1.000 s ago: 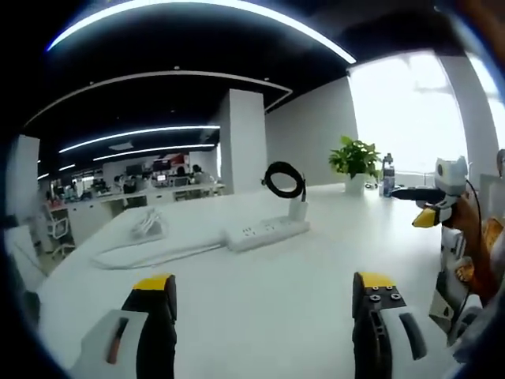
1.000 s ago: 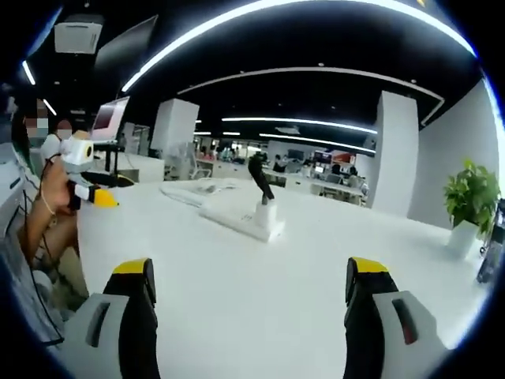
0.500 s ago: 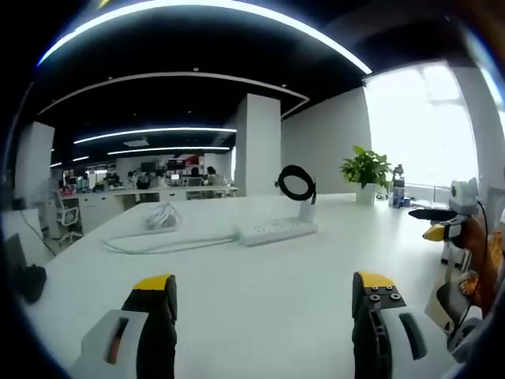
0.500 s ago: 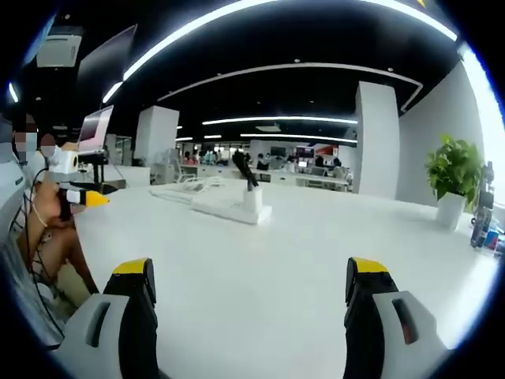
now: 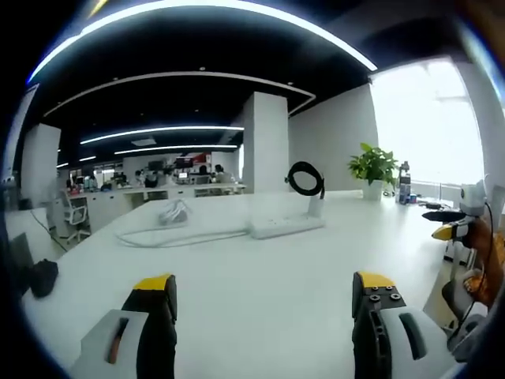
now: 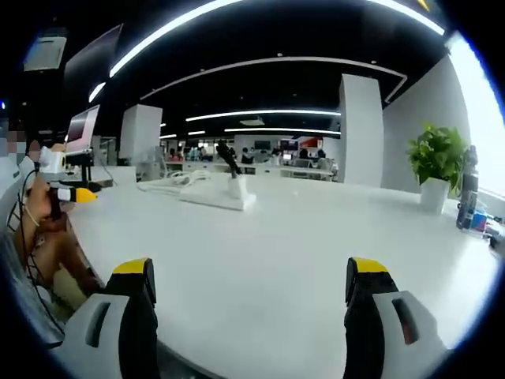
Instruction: Straighten the power strip on the desk, plug the charger into it
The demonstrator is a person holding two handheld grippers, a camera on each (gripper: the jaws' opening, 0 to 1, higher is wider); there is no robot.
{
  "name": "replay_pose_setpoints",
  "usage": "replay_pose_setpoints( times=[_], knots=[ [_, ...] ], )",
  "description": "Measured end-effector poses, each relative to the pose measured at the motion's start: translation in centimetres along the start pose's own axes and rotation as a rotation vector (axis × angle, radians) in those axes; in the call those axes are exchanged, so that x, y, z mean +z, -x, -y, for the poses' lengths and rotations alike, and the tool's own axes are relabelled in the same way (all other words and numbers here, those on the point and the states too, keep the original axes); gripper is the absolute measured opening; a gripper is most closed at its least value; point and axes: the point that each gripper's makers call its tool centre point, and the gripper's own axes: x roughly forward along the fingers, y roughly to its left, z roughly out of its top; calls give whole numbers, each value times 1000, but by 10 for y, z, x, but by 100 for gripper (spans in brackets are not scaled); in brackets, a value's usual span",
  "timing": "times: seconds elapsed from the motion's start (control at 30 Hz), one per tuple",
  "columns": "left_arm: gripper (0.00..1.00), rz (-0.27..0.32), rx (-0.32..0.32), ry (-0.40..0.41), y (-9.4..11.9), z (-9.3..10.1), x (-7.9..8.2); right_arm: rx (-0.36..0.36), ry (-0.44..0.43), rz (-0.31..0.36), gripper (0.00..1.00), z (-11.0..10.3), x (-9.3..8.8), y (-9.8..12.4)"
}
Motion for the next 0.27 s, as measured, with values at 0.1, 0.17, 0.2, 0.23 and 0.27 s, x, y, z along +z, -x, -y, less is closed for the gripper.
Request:
replay_pose_setpoints(
  times=[0.1, 0.17, 0.2, 0.23, 0.27],
  knots=[
    [93, 0, 0, 2, 1, 0, 0, 3, -7, -1, 100, 0, -1, 0],
    [93, 1, 1, 3, 1, 0, 0, 10, -4, -9, 100, -2, -3, -1],
    [93, 1, 1, 5, 2, 0, 0, 15, -1, -11, 100, -3, -3, -1],
    [93, 0, 1, 6, 2, 0, -1, 18, 0, -13, 100, -4, -4, -1],
    [93, -5, 4, 6, 2, -1, -2, 21, 0, -15, 100, -5, -4, 0]
  ],
)
